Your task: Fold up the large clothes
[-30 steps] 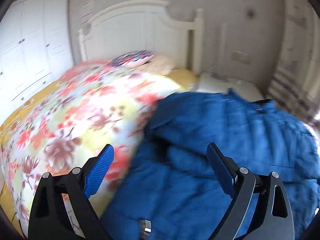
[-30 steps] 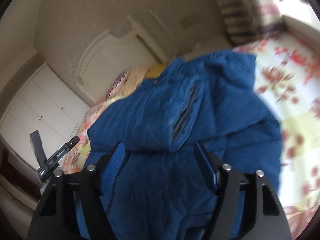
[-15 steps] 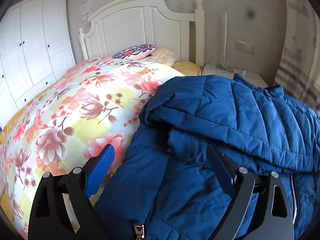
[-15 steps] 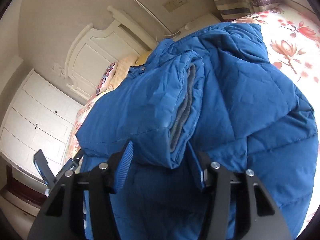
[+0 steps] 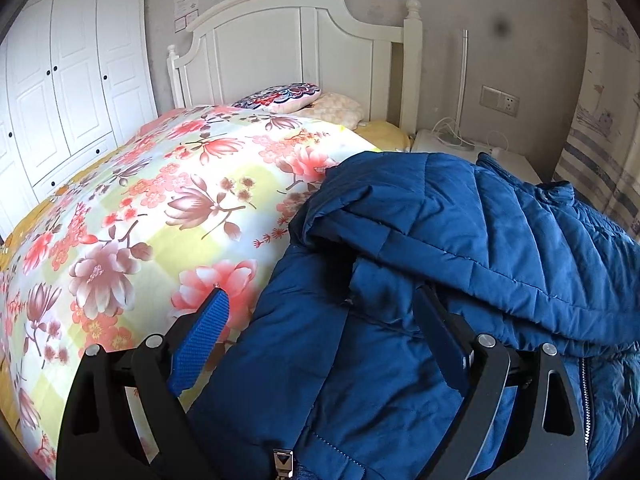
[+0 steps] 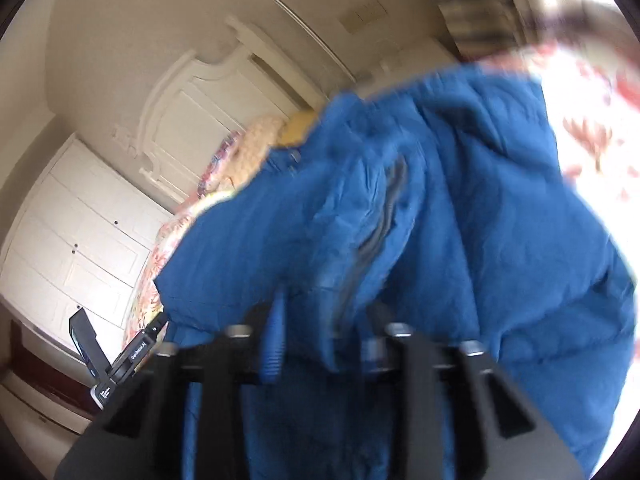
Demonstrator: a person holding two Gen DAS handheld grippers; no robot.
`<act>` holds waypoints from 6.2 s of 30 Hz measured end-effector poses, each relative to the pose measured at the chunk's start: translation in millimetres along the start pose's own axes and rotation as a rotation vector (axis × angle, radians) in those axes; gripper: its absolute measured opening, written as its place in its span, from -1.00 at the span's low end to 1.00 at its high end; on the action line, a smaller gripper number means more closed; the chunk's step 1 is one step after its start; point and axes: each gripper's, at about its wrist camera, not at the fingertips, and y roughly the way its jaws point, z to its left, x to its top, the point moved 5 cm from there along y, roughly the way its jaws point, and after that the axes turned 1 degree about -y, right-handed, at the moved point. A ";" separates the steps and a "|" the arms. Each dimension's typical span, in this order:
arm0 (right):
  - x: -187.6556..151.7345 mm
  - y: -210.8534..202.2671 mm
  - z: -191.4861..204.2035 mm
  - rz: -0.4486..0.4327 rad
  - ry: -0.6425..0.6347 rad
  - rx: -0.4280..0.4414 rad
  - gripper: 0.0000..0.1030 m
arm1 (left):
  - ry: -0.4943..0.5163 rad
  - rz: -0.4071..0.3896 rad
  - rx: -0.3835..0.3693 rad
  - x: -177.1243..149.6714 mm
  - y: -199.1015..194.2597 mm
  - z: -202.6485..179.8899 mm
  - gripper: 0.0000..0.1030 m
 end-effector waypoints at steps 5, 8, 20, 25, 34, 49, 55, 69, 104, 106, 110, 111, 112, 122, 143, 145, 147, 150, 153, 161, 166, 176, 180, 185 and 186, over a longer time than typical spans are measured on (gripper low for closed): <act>29.4 -46.1 36.8 -0.151 -0.222 0.009 -0.62 | -0.012 0.004 0.002 0.1 0.7 1.7 0.73; 22.9 -36.7 3.3 -0.094 -0.154 -0.027 -0.62 | -0.013 0.005 0.008 0.1 1.1 1.6 0.73; -18.9 -23.6 -48.3 0.074 0.031 -0.030 -0.59 | -0.013 0.013 0.017 -0.8 2.7 0.8 0.73; -21.5 -40.6 -53.0 0.031 0.059 -0.063 -0.46 | -0.013 0.014 0.017 -0.9 2.7 0.7 0.73; -9.1 -61.1 -56.0 -0.068 0.019 -0.210 -0.08 | -0.012 0.015 0.020 -1.1 2.2 -0.2 0.73; -24.0 18.7 4.7 0.101 -0.536 -0.445 0.30 | -0.064 0.023 -0.044 1.6 -0.4 7.4 0.73; -25.7 14.6 -7.6 0.093 -0.488 -0.408 0.30 | -0.226 -0.037 -0.287 61.1 -15.4 -0.8 0.73; -25.6 12.9 -7.1 0.106 -0.458 -0.354 0.36 | 0.135 0.194 -0.243 54.3 77.8 -82.9 0.88; 122.4 74.1 -54.0 0.134 -0.279 -0.578 0.31 | 0.194 0.290 -0.272 162.8 173.4 -107.0 0.91; 125.4 91.9 -75.8 0.174 -0.233 -0.606 0.36 | 0.219 0.336 -0.233 151.9 195.5 -115.4 0.91; 116.4 109.7 -111.1 0.245 -0.137 -0.584 0.42 | 0.201 0.396 -0.218 131.8 216.4 -113.5 0.91; 117.1 105.4 -109.7 0.241 -0.131 -0.579 0.41 | 0.194 0.361 -0.207 136.1 207.4 -111.2 0.90; 118.3 98.3 -104.5 0.227 -0.141 -0.585 0.41 | 0.190 0.291 -0.197 144.8 190.8 -108.4 0.90; 34.8 43.8 14.9 0.139 -0.413 -0.439 0.51 | 0.323 0.074 -0.367 81.4 43.4 -117.2 0.91; -38.4 34.9 27.7 0.086 -0.415 -0.566 0.80 | 0.422 0.074 -0.259 -1.6 26.9 -122.9 0.91; -39.6 33.7 28.5 0.082 -0.419 -0.567 0.80 | 0.420 0.073 -0.262 -2.9 28.2 -122.5 0.91; -39.1 34.0 27.3 0.082 -0.415 -0.562 0.80 | 0.419 0.072 -0.262 -4.1 28.1 -122.6 0.91; -39.3 34.9 26.2 0.086 -0.409 -0.557 0.80 | 0.411 0.079 -0.272 -4.1 29.0 -122.3 0.91; -38.2 36.4 23.8 0.088 -0.408 -0.556 0.81 | 0.393 0.090 -0.291 -4.0 30.8 -120.8 0.91; -48.3 17.7 47.9 0.044 -0.341 -0.532 0.81 | 0.256 0.119 -0.393 -6.8 -4.7 -98.3 0.91; -99.1 23.9 100.3 0.156 -0.492 -0.457 0.80 | 0.369 0.187 -0.417 -52.8 -29.7 -104.7 0.91; -112.9 -11.5 66.7 0.161 -0.353 -0.459 0.83 | 0.257 0.211 -0.350 -62.9 -24.8 -42.2 0.91; -119.7 -43.2 15.9 0.148 -0.199 -0.467 0.83 | 0.111 0.281 -0.404 -65.0 -11.8 -2.7 0.91; -118.0 -51.5 19.9 0.140 -0.205 -0.539 0.82 | 0.136 0.198 -0.321 -59.9 -31.2 4.5 0.90; -120.6 -53.3 32.0 0.138 -0.224 -0.510 0.82 | 0.162 0.175 -0.338 -60.2 -44.8 1.9 0.90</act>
